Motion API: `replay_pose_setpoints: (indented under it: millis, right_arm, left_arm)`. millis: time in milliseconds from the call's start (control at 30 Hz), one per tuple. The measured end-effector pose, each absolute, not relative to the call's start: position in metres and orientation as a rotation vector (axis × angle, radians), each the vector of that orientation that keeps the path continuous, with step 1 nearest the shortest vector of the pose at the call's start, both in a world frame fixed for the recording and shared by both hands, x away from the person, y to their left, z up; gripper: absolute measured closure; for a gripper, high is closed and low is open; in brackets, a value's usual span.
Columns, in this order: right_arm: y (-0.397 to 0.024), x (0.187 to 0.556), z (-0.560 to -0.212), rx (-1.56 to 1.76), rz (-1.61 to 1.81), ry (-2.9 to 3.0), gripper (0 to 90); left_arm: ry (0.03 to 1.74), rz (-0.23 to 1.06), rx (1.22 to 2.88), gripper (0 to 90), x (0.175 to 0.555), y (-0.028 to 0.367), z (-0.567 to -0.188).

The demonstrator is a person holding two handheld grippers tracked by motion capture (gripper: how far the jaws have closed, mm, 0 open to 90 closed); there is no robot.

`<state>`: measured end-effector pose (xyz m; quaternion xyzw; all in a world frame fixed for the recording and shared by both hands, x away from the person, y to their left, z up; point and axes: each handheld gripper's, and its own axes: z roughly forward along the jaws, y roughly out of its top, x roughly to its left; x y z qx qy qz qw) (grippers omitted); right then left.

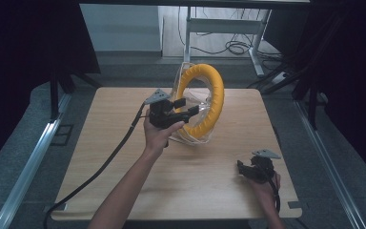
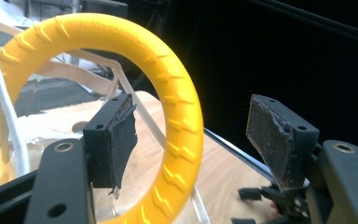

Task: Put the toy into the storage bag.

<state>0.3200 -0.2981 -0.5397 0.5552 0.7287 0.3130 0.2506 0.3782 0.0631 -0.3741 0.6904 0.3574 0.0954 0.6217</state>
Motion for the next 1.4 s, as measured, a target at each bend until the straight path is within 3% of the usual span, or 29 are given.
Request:
replay_pose_setpoints:
  millis: [833,1400]
  right_arm:
    - [-0.297,0.32,-0.54,1.507,0.845,1.98,23.5]
    - [-0.297,0.32,-0.54,1.511,0.847,1.978,23.5]
  left_arm:
    - [0.868,0.262,1.683,33.0,0.342,0.127,-0.409]
    - [0.891,0.269,1.729,33.0,0.339,0.143,-0.424]
